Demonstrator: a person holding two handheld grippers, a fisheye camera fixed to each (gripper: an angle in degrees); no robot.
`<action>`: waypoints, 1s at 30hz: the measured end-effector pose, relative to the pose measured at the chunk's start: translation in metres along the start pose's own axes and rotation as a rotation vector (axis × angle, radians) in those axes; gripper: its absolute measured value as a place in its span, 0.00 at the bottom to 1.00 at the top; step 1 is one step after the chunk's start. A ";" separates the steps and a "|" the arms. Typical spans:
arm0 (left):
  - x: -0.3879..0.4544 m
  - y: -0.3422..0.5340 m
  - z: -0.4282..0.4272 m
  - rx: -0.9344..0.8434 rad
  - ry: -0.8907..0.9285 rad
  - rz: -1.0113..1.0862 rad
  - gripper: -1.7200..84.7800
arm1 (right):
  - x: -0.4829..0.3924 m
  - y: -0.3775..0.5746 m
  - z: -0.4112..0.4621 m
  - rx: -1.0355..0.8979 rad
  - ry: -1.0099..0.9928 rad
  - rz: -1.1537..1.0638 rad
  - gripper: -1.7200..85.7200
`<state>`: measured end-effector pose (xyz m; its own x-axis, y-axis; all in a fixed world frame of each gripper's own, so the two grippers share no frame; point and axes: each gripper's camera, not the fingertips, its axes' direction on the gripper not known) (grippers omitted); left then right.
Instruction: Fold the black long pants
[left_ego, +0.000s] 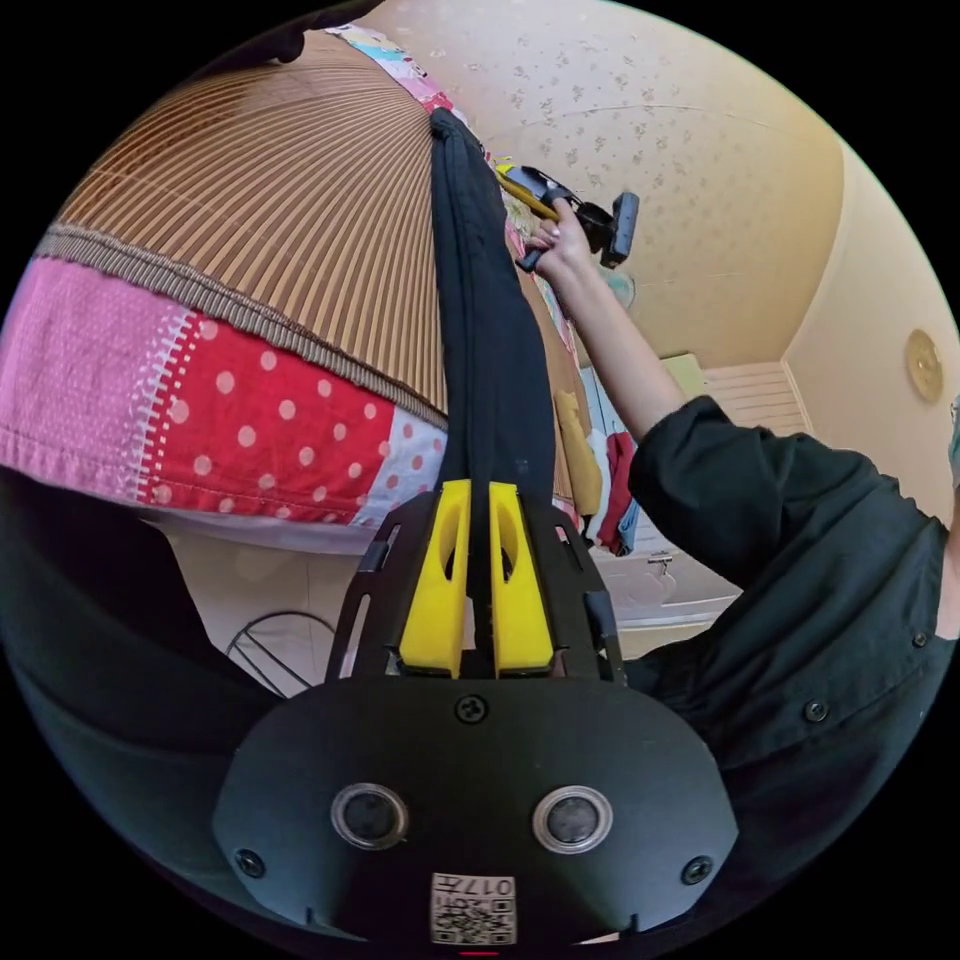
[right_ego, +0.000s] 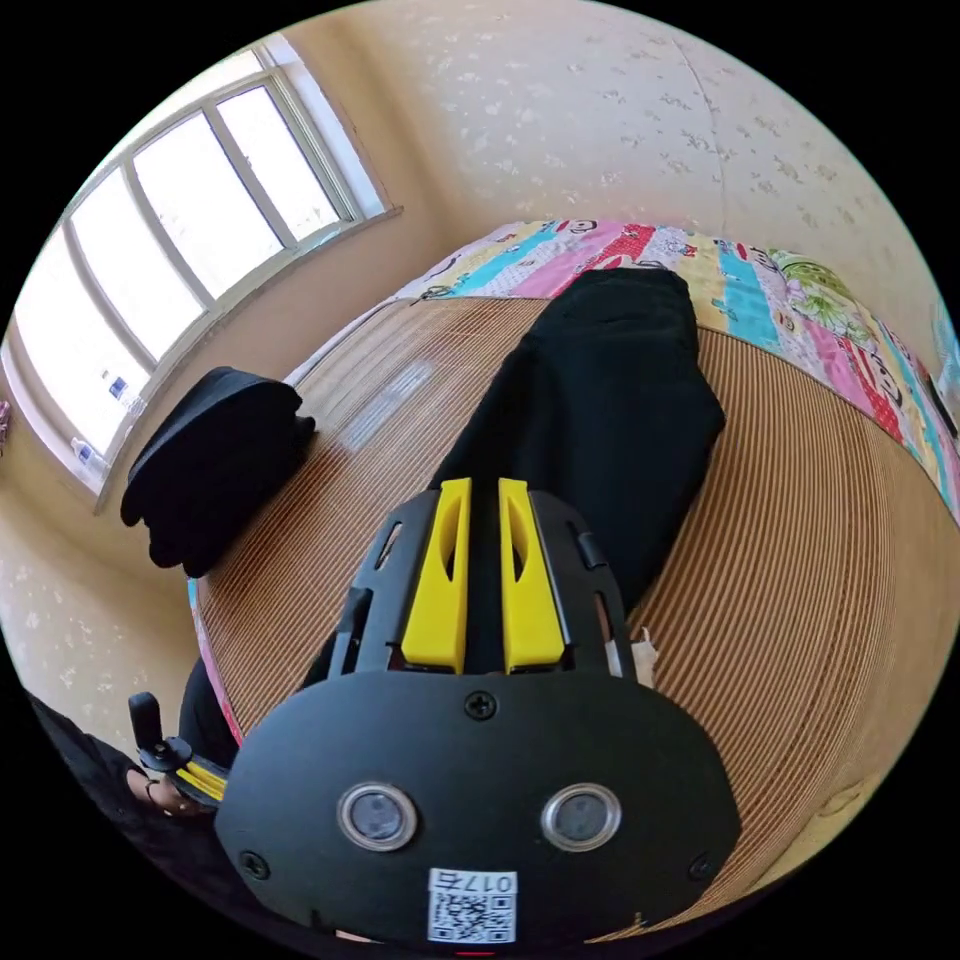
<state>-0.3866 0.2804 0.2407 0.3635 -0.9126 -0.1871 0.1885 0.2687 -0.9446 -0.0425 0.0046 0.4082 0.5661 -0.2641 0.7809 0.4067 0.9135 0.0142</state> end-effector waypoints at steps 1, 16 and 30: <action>0.001 0.001 0.000 0.009 0.001 0.003 0.07 | 0.003 0.016 -0.005 -0.008 0.006 0.013 0.09; 0.019 0.002 0.015 -0.068 -0.007 0.012 0.06 | -0.022 0.232 -0.070 -0.031 -0.311 0.275 0.04; 0.048 -0.071 -0.008 0.098 -0.093 0.074 0.10 | 0.029 0.226 -0.099 -0.060 -0.331 0.292 0.15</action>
<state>-0.3902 0.2144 0.2968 0.4620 -0.8579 -0.2248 0.2443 0.3667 -0.8977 0.1369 0.1729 0.3718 0.4076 0.1249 0.9046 0.3102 0.9128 -0.2658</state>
